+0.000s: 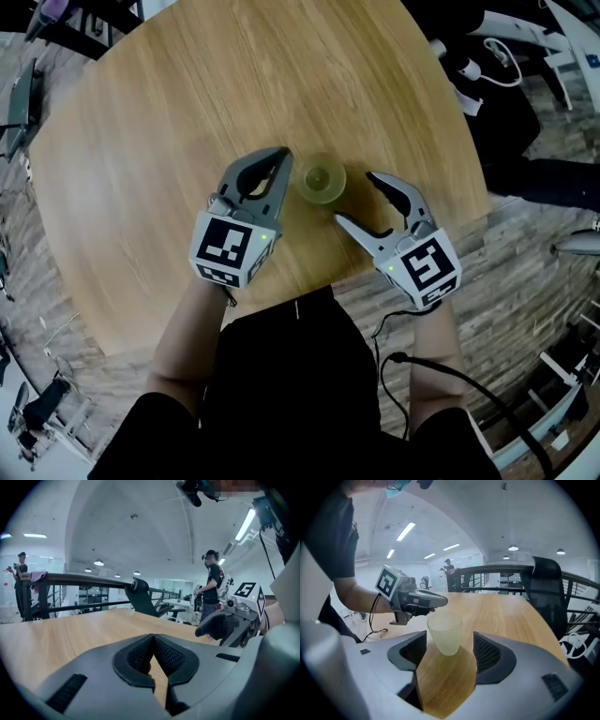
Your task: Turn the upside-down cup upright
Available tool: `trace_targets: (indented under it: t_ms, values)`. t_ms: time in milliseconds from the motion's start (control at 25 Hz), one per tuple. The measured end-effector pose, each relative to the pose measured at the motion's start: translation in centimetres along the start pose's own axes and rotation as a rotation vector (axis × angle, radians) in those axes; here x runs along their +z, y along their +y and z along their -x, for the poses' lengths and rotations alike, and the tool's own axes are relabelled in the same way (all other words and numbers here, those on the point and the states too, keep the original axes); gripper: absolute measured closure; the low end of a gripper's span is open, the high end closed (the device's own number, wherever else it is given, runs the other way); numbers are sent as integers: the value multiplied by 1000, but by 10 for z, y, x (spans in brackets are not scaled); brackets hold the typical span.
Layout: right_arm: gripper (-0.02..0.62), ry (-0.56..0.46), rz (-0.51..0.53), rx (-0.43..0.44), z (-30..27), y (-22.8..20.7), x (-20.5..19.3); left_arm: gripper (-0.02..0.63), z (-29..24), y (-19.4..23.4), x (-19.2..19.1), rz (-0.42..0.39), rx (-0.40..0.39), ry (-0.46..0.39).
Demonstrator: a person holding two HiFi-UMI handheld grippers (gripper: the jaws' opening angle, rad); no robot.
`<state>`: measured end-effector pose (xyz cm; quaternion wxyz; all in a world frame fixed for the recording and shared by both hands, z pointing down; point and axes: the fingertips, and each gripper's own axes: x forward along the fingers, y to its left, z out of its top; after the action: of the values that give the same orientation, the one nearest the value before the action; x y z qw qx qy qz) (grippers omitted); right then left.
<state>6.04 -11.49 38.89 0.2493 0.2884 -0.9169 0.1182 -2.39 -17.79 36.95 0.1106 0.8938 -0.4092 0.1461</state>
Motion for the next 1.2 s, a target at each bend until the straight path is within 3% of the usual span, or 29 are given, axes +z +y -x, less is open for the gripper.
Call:
trace_targets:
  t_ms: [120,200,360,640,840,1000,1200]
  values:
    - [305,-90,43,-62,26,0,41,598,15,-13,38,-33,31,-67]
    - [459,-171,44,-134,44,-3,70,598,26,-23,65,-59,49,-112]
    - [551,-322,24,-229,74,3,118,598,49,-41,112,-40,81,-196]
    - [581,-508,-68,-385,123,21,175,598,97,-62,159,44,145,-292]
    - [583,-545,-57,-490,145,30,193,598,119,-75,169,46,174,-321]
    - [583,-537,-25,-511,147,46,201,598,136,-81,177,39,212,-331]
    - [583,-556,-55,-502,154,55,206,598,146,-98,183,21,209,-339]
